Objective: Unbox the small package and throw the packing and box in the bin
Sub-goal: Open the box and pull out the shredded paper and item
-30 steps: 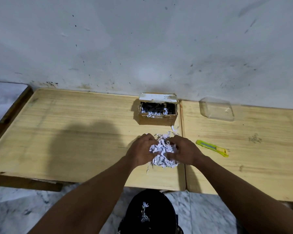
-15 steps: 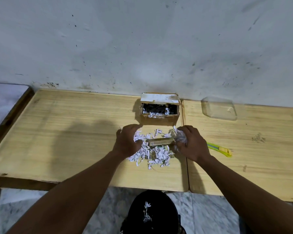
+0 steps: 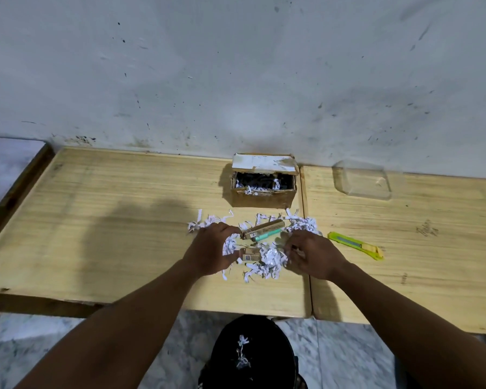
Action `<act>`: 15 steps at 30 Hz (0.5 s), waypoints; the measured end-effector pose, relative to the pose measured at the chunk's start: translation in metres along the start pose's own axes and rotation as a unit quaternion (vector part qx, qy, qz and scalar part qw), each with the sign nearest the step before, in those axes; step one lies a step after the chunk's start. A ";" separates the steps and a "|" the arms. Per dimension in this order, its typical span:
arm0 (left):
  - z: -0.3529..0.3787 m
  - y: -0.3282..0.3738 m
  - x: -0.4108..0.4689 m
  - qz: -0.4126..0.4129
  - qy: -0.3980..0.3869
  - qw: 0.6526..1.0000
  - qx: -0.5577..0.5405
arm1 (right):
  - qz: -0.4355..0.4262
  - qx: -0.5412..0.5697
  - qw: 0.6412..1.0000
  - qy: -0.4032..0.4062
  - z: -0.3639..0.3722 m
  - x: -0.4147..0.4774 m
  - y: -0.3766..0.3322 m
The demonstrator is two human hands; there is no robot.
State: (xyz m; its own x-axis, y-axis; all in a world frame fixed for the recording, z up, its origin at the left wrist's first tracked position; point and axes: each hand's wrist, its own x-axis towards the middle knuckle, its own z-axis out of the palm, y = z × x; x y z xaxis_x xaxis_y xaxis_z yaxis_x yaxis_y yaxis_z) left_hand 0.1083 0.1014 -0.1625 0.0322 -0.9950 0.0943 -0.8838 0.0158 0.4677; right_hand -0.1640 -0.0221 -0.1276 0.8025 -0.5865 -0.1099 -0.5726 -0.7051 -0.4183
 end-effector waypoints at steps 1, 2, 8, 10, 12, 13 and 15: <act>-0.002 -0.003 -0.001 -0.002 0.004 1.000 0.011 | 0.013 -0.004 1.000 0.016 -0.003 -0.002 0.003; -0.003 -0.004 -0.001 -0.003 0.010 1.000 0.019 | 0.016 -0.009 0.999 0.046 -0.005 -0.004 0.004; 0.005 0.007 0.007 0.005 0.026 1.000 0.000 | -0.036 -0.017 0.999 0.023 0.006 0.002 -0.027; 0.008 0.009 0.009 -0.006 0.024 1.000 -0.008 | -0.066 -0.065 0.996 0.013 0.017 0.004 -0.032; 0.009 0.012 0.010 -0.021 0.017 1.000 -0.016 | -0.088 -0.094 0.991 0.021 0.024 0.002 -0.037; 0.010 0.012 0.010 -0.029 0.013 0.999 -0.019 | -0.099 -0.102 0.989 0.031 0.026 -0.001 -0.039; 0.010 0.013 0.010 -0.039 0.004 0.999 -0.013 | -0.114 -0.109 0.987 0.042 0.031 -0.007 -0.040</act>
State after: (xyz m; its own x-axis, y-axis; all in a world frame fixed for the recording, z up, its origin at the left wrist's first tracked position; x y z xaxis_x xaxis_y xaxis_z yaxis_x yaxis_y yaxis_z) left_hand 0.0925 0.0910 -0.1648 0.1039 -0.9925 0.0649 -0.8661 -0.0582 0.4964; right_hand -0.1416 0.0229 -0.1379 0.9035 -0.4263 0.0434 -0.4079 -0.8866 -0.2179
